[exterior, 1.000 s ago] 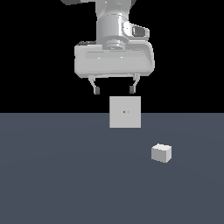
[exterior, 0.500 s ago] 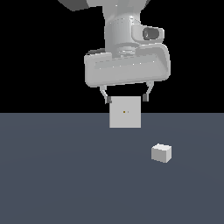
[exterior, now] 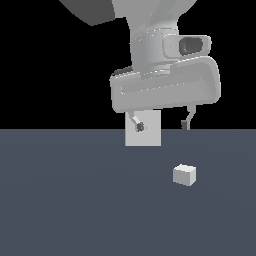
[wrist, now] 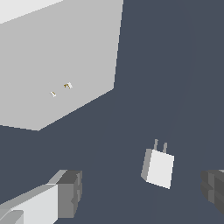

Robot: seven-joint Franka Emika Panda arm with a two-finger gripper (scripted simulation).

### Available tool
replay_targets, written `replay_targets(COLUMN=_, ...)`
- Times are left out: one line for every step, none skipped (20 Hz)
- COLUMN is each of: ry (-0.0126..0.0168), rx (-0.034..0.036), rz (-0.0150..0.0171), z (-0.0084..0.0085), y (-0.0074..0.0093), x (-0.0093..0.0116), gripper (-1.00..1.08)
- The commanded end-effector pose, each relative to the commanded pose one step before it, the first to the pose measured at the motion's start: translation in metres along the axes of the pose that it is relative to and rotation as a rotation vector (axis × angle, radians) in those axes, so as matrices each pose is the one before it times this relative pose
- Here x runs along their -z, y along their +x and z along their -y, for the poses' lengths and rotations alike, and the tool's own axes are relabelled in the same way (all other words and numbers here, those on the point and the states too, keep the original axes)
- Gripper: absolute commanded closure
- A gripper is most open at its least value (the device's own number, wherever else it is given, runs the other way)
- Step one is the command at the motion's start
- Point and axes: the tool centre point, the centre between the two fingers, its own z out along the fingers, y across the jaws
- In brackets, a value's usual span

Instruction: Plug the charger into the wall socket.

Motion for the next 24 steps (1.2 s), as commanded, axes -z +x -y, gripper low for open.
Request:
replay_targets(ry=-0.00871, rx=-0.05105, rz=-0.02819, z=-0.00803, y=-0.00254, x=-0.00669, gripper=-0.92)
replay_targets(ry=-0.00387, rx=-0.01981, rz=-0.01073, z=-0.00322, y=-0.00091, x=-0.00269, gripper=-0.92)
replay_targets(ry=-0.00379, rx=-0.01908, rz=-0.01036, z=-0.0031, y=-0.00086, x=-0.0026, gripper=-0.92)
replay_targets(ry=-0.00368, rx=-0.01819, rz=-0.0099, z=-0.00296, y=-0.00081, x=-0.00248, gripper=-0.92)
replay_targets(ry=-0.00357, rx=-0.01737, rz=-0.00946, z=-0.00283, y=-0.00077, x=-0.00238, gripper=-0.92)
replay_targets(ry=-0.00346, rx=-0.01657, rz=-0.00904, z=-0.0027, y=-0.00072, x=-0.00228, gripper=-0.92)
replay_targets(ry=-0.00335, rx=-0.01578, rz=-0.00864, z=-0.00258, y=-0.00068, x=-0.00217, gripper=-0.92)
replay_targets(ry=-0.00322, rx=-0.01497, rz=-0.00823, z=-0.00245, y=-0.00063, x=-0.00206, gripper=-0.92)
replay_targets(ry=-0.0031, rx=-0.01423, rz=-0.00781, z=-0.00233, y=-0.0006, x=-0.00198, gripper=-0.92)
replay_targets(ry=-0.00298, rx=-0.01351, rz=-0.00734, z=-0.0022, y=-0.00059, x=-0.00191, gripper=-0.92)
replay_targets(ry=-0.00284, rx=-0.01272, rz=-0.00683, z=-0.00206, y=-0.00058, x=-0.00183, gripper=-0.92)
replay_targets(ry=-0.00268, rx=-0.01187, rz=-0.00633, z=-0.00192, y=-0.00055, x=-0.00172, gripper=-0.92)
replay_targets(ry=-0.00248, rx=-0.01091, rz=-0.00581, z=-0.00177, y=-0.00051, x=-0.00159, gripper=-0.92)
replay_targets(ry=-0.00226, rx=-0.00987, rz=-0.00524, z=-0.00159, y=-0.00047, x=-0.00145, gripper=-0.92)
replay_targets(ry=-0.00203, rx=-0.0088, rz=-0.00464, z=-0.00141, y=-0.00043, x=-0.00131, gripper=-0.92)
replay_targets(ry=-0.0018, rx=-0.00773, rz=-0.004, z=-0.00124, y=-0.00039, x=-0.00117, gripper=-0.92)
replay_targets(ry=-0.00156, rx=-0.00665, rz=-0.00332, z=-0.00106, y=-0.00037, x=-0.00103, gripper=-0.92)
replay_targets(ry=-0.00132, rx=-0.00554, rz=-0.00259, z=-0.00085, y=-0.00036, x=-0.00091, gripper=-0.92)
replay_targets(ry=-0.00107, rx=-0.00442, rz=-0.00184, z=-0.00065, y=-0.00035, x=-0.00078, gripper=-0.92)
replay_targets(ry=-0.00081, rx=-0.00325, rz=-0.00108, z=-0.00045, y=-0.00034, x=-0.00064, gripper=-0.92)
replay_targets(ry=-0.00052, rx=-0.00202, rz=-0.00041, z=-0.00025, y=-0.00028, x=-0.00046, gripper=-0.92)
replay_targets(ry=-0.00018, rx=-0.00067, rz=-0.00004, z=-0.00007, y=-0.00011, x=-0.00017, gripper=-0.92)
replay_targets(ry=0.0006, rx=0.00443, rz=0.00196, z=0.00054, y=0.00003, x=0.00057, gripper=-0.92)
replay_targets(ry=0.0, rx=0.0, rz=0.0, z=0.00001, y=-0.00013, x=-0.00024, gripper=-0.92)
